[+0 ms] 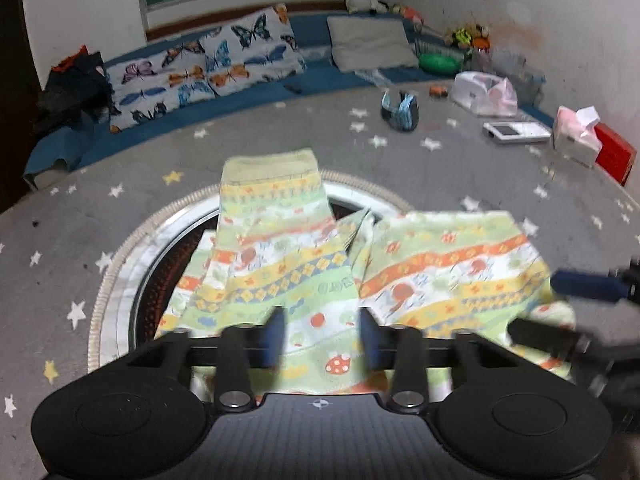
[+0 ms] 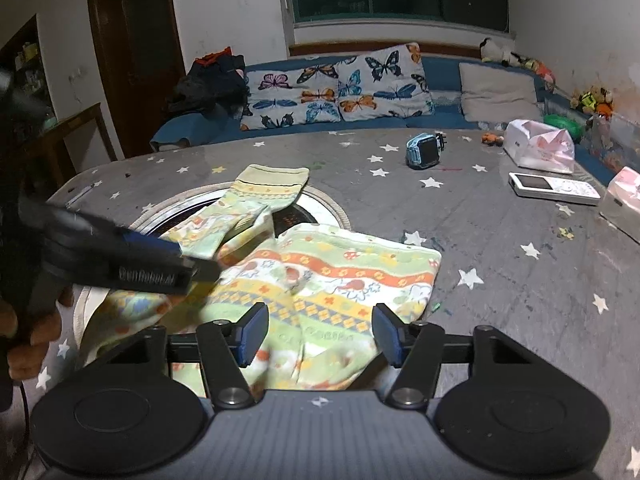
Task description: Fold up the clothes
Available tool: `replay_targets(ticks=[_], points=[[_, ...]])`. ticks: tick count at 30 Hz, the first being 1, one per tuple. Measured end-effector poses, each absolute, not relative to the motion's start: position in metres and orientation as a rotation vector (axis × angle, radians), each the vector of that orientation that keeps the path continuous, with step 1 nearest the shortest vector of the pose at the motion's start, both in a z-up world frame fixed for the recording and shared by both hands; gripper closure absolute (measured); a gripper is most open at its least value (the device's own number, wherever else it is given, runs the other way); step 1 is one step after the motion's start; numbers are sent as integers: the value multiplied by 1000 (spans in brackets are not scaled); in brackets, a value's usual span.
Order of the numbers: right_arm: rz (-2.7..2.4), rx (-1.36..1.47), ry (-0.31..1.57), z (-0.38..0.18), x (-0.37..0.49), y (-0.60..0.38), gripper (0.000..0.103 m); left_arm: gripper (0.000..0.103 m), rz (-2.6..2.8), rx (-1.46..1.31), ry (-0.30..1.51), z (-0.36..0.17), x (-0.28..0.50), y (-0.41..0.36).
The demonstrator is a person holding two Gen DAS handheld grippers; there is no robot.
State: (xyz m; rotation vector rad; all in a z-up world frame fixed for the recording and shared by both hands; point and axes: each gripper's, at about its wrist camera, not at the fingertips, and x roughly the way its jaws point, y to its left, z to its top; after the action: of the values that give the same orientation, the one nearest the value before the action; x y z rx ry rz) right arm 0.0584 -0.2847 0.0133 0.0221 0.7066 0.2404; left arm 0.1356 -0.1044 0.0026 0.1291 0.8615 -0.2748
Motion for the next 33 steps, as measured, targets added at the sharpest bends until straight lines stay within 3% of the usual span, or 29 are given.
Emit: replay_targets(ticks=[3, 8, 20, 21, 33], points=[[266, 27, 709, 15, 71, -285, 49, 86, -284, 69, 882, 1, 136, -87], [329, 43, 713, 12, 101, -269, 53, 87, -304, 12, 880, 7, 134, -70], [382, 128, 780, -13, 160, -230, 75, 89, -323, 5, 870, 13, 138, -61], [381, 121, 782, -15, 162, -227, 80, 88, -325, 10, 873, 12, 139, -63], [386, 136, 736, 0, 146, -231, 79, 88, -329, 44, 869, 9, 150, -71]])
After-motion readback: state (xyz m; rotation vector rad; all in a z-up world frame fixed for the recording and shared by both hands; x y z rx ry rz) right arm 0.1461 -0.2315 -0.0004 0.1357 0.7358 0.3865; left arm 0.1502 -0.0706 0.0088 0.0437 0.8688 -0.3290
